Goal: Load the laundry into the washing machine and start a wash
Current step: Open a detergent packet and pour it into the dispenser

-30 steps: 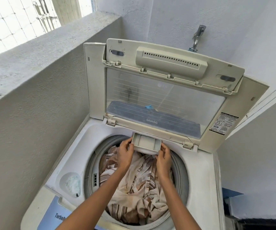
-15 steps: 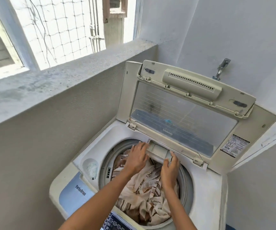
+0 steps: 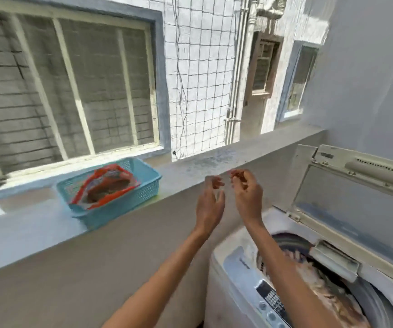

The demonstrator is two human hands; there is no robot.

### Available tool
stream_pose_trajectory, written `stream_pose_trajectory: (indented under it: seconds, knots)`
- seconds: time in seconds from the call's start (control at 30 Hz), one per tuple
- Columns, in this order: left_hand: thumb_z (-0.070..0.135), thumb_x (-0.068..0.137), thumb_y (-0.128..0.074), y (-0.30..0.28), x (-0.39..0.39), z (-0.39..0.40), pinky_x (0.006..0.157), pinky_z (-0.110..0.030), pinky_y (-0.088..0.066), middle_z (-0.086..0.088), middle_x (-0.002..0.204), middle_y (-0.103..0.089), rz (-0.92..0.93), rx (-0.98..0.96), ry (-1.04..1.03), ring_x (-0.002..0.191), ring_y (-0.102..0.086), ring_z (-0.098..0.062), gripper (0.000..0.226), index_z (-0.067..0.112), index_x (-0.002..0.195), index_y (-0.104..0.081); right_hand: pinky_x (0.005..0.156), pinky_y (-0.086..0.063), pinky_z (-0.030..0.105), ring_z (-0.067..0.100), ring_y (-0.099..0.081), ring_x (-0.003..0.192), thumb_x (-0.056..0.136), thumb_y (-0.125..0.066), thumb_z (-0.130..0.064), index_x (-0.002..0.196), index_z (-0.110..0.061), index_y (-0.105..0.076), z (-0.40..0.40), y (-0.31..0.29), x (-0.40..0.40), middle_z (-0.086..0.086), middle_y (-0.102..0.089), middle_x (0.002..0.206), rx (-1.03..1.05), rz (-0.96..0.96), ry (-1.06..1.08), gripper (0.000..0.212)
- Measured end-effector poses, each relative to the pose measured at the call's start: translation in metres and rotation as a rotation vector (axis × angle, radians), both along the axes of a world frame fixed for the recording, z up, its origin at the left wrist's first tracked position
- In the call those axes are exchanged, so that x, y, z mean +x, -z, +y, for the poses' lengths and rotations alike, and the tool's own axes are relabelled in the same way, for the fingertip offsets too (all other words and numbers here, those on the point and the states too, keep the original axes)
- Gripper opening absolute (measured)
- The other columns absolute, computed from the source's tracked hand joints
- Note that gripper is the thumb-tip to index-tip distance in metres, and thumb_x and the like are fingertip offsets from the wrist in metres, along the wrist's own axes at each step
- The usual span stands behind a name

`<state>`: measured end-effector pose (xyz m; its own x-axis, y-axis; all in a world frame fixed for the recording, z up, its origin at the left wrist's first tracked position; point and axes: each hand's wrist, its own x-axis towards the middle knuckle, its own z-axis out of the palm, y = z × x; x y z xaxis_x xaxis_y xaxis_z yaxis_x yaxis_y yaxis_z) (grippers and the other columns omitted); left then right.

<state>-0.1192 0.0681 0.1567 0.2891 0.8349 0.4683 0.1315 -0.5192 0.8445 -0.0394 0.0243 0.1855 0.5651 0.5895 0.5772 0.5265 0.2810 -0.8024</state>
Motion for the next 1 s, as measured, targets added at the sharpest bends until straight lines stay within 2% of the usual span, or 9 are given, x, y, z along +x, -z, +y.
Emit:
stream_pose_trajectory:
  seconds: [0.1, 0.2, 0.27, 0.33, 0.47, 0.57, 0.7, 0.87, 1.0]
  knots:
    - [-0.003, 0.087, -0.05, -0.024, -0.089, -0.007, 0.081, -0.034, -0.048, -0.003, 0.099, -0.062, -0.106, 0.048, -0.099, 0.092, -0.06, -0.019, 0.021, 0.011, 0.102, -0.048, 0.073, -0.047, 0.009, 0.001, -0.063, 0.082, 0.09, -0.053, 0.0, 0.09, -0.023, -0.062, 0.002, -0.018, -0.083, -0.007, -0.067, 0.088, 0.04, -0.016, -0.115, 0.024]
    - [-0.003, 0.089, -0.053, -0.048, -0.157, -0.014, 0.08, -0.03, -0.048, -0.009, 0.097, -0.064, -0.126, 0.174, -0.192, 0.089, -0.061, -0.02, 0.021, 0.016, 0.097, -0.048, 0.07, -0.045, 0.006, 0.006, -0.064, 0.079, 0.088, -0.053, 0.003, 0.088, -0.019, -0.063, 0.004, -0.039, -0.145, -0.003, -0.067, 0.086, 0.093, -0.055, -0.186, 0.024]
    - [-0.003, 0.087, -0.056, -0.061, -0.195, -0.013, 0.08, -0.031, -0.049, -0.009, 0.094, -0.064, -0.102, 0.273, -0.248, 0.088, -0.061, -0.021, 0.019, 0.013, 0.096, -0.052, 0.069, -0.046, 0.01, 0.012, -0.064, 0.079, 0.088, -0.054, 0.002, 0.088, -0.014, -0.065, 0.006, -0.054, -0.178, 0.0, -0.068, 0.086, 0.083, -0.097, -0.222, 0.02]
    - [0.001, 0.086, -0.059, -0.071, -0.227, -0.009, 0.078, -0.032, -0.048, -0.007, 0.095, -0.063, -0.006, 0.385, -0.285, 0.089, -0.059, -0.02, 0.011, 0.009, 0.093, -0.057, 0.071, -0.048, 0.022, 0.018, -0.065, 0.078, 0.088, -0.056, -0.003, 0.089, -0.012, -0.066, 0.012, -0.065, -0.202, 0.003, -0.07, 0.085, 0.038, -0.182, -0.221, 0.013]
    - [0.017, 0.079, -0.056, -0.079, -0.274, 0.008, 0.071, -0.038, -0.05, -0.01, 0.093, -0.067, 0.317, 0.66, -0.472, 0.082, -0.062, -0.031, 0.015, 0.01, 0.08, -0.07, 0.081, -0.047, 0.034, 0.029, -0.063, 0.098, 0.09, -0.054, -0.025, 0.107, -0.019, -0.066, 0.029, -0.078, -0.228, 0.011, -0.069, 0.103, -0.404, -0.571, -0.167, 0.022]
    - [0.012, 0.077, -0.064, -0.069, -0.294, 0.018, 0.085, -0.043, -0.046, -0.012, 0.108, -0.067, 0.433, 0.604, -0.476, 0.099, -0.061, -0.035, 0.02, 0.017, 0.093, -0.075, 0.09, -0.047, 0.038, 0.032, -0.059, 0.112, 0.092, -0.052, -0.027, 0.128, -0.014, -0.054, 0.04, -0.076, -0.235, 0.014, -0.062, 0.122, -0.722, -0.81, -0.142, 0.038]
    - [0.024, 0.087, -0.062, -0.057, -0.3, 0.025, 0.101, -0.04, -0.034, -0.007, 0.128, -0.058, 0.555, 0.513, -0.464, 0.121, -0.049, -0.029, 0.023, 0.024, 0.109, -0.07, 0.092, -0.047, 0.038, 0.025, -0.058, 0.116, 0.097, -0.048, -0.031, 0.127, -0.017, -0.056, 0.06, -0.073, -0.245, 0.006, -0.06, 0.128, -0.867, -0.938, -0.085, 0.034]
    - [0.028, 0.088, -0.061, -0.057, -0.301, 0.024, 0.088, -0.03, -0.043, 0.0, 0.124, -0.059, 0.428, 0.377, -0.356, 0.112, -0.055, -0.02, 0.031, 0.024, 0.118, -0.065, 0.092, -0.047, 0.031, 0.02, -0.057, 0.118, 0.096, -0.047, -0.041, 0.123, -0.017, -0.057, 0.073, -0.078, -0.253, 0.002, -0.06, 0.127, -0.947, -1.053, 0.045, 0.038]
    - [0.028, 0.089, -0.061, -0.055, -0.306, 0.027, 0.081, -0.026, -0.044, 0.0, 0.127, -0.056, 0.441, 0.389, -0.285, 0.111, -0.056, -0.018, 0.038, 0.022, 0.126, -0.059, 0.085, -0.047, 0.029, 0.02, -0.06, 0.111, 0.093, -0.048, -0.046, 0.115, -0.018, -0.061, 0.076, -0.075, -0.254, 0.002, -0.065, 0.118, -0.907, -1.043, 0.096, 0.038]
